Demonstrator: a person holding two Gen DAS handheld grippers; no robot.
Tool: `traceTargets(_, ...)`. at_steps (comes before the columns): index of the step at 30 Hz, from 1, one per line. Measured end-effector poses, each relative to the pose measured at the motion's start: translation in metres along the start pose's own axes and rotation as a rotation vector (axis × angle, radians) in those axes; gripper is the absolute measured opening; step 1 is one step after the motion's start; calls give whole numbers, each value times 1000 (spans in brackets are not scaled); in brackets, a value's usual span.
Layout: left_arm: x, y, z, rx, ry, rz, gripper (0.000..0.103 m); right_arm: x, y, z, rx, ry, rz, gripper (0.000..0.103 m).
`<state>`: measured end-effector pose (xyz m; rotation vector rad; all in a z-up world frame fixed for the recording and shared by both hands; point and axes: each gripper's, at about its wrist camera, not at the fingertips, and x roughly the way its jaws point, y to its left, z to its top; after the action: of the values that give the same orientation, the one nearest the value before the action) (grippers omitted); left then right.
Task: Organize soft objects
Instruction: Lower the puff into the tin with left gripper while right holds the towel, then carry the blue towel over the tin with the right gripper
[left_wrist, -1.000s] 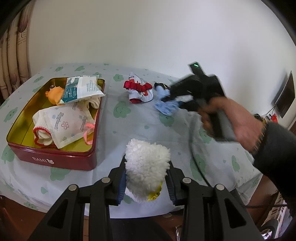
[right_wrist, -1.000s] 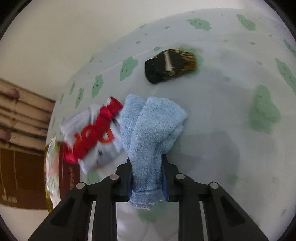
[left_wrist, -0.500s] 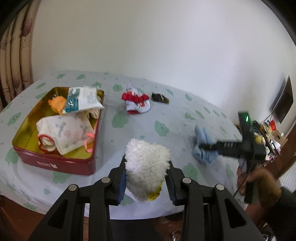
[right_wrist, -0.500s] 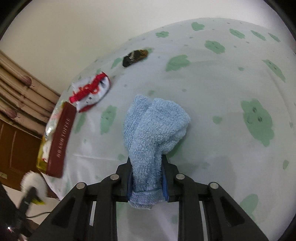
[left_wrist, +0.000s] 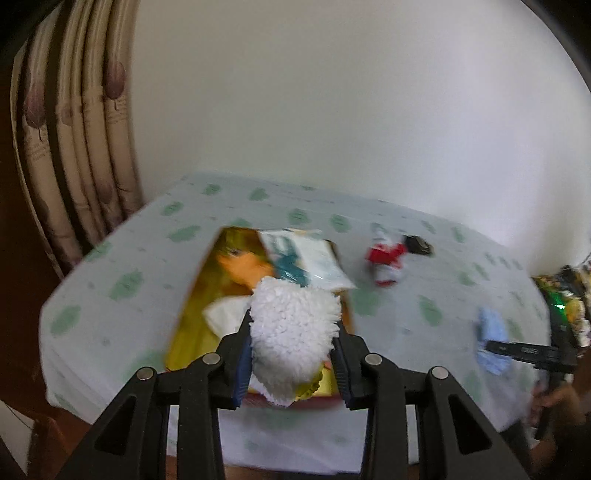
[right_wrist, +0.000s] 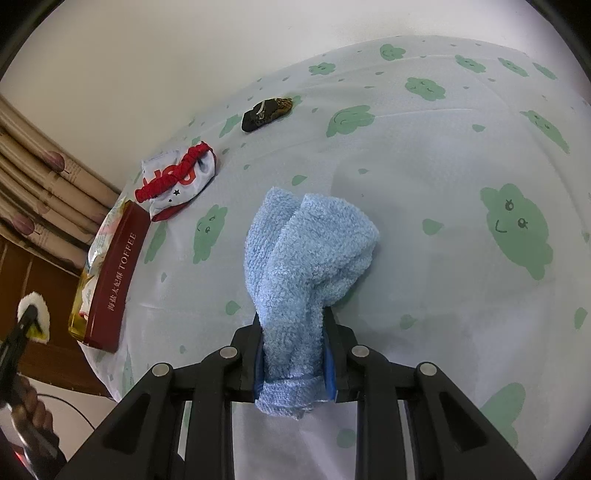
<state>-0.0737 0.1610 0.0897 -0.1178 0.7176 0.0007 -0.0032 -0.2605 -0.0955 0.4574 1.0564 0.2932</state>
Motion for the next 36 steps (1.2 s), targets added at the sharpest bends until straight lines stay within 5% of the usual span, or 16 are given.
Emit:
traceTargets(5,30,29,14,16,15,61,37,0,-1,0,-1,1,1,23)
traceTargets(10,58,45,20,-17,61,37,37,0,0,0,2,3,0,23)
traceTargets(31,128,49,32,40,126,61,40,0,-1,2,5,9,1,24)
traceTargets(36,136,47,30,60,137,90,48,0,-1,2,6,10,4,24)
